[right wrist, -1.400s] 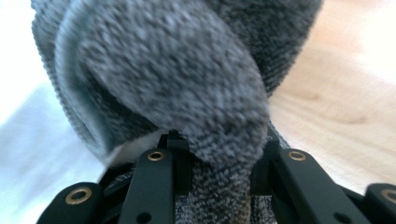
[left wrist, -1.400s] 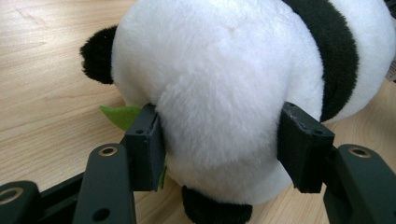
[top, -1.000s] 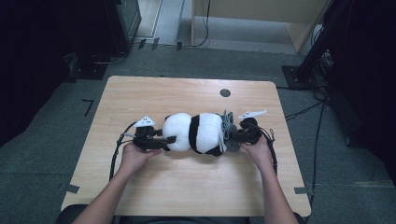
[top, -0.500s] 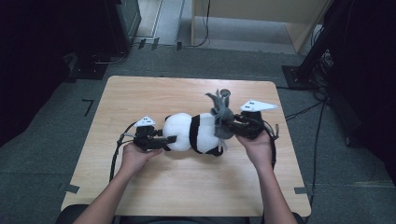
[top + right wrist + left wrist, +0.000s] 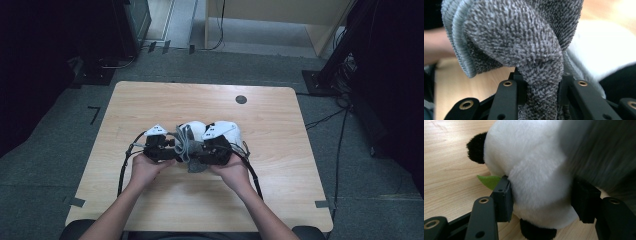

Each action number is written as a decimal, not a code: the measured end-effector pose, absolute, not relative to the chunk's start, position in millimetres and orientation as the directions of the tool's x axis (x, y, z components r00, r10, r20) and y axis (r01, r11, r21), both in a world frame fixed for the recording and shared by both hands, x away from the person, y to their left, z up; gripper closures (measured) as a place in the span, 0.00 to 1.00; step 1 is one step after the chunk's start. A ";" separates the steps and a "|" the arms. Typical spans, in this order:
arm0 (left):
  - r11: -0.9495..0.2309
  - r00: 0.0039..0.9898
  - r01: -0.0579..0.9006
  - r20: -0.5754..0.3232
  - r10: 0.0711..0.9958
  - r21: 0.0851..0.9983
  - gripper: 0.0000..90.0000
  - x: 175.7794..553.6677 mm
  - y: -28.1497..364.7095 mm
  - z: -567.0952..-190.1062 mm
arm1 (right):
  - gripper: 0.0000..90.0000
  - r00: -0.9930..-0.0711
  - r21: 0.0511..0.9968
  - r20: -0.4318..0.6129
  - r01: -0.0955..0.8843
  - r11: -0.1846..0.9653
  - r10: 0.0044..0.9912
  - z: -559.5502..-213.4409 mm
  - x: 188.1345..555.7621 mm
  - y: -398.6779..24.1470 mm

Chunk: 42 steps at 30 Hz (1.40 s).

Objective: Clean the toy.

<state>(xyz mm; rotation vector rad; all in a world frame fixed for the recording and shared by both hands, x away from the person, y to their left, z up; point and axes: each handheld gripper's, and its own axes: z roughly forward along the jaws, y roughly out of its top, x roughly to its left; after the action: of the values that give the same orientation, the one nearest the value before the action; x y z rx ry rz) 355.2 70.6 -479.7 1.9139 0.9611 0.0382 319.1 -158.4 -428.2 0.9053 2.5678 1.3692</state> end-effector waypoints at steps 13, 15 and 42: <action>-0.268 0.695 0.601 -0.327 0.640 0.753 0.48 356.3 66.2 -480.6 | 0.79 -0.810 0.763 0.179 0.473 0.441 0.559 -448.9 325.2 -170.9; -0.270 0.696 0.603 -0.330 0.638 0.751 0.49 357.0 66.5 -480.4 | 0.79 -0.809 0.760 0.176 0.474 0.445 0.560 -447.8 325.3 -172.6; -0.273 0.694 0.624 -0.360 0.624 0.732 0.50 365.1 67.6 -478.3 | 0.76 -0.645 0.789 0.224 0.560 0.252 0.730 -416.0 324.4 -273.8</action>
<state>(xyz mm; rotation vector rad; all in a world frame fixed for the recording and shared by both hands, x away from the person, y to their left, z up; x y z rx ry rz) 365.1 67.6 -478.3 1.9649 0.9632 -0.0012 324.4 -273.8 -416.0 1.2179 2.3307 1.3439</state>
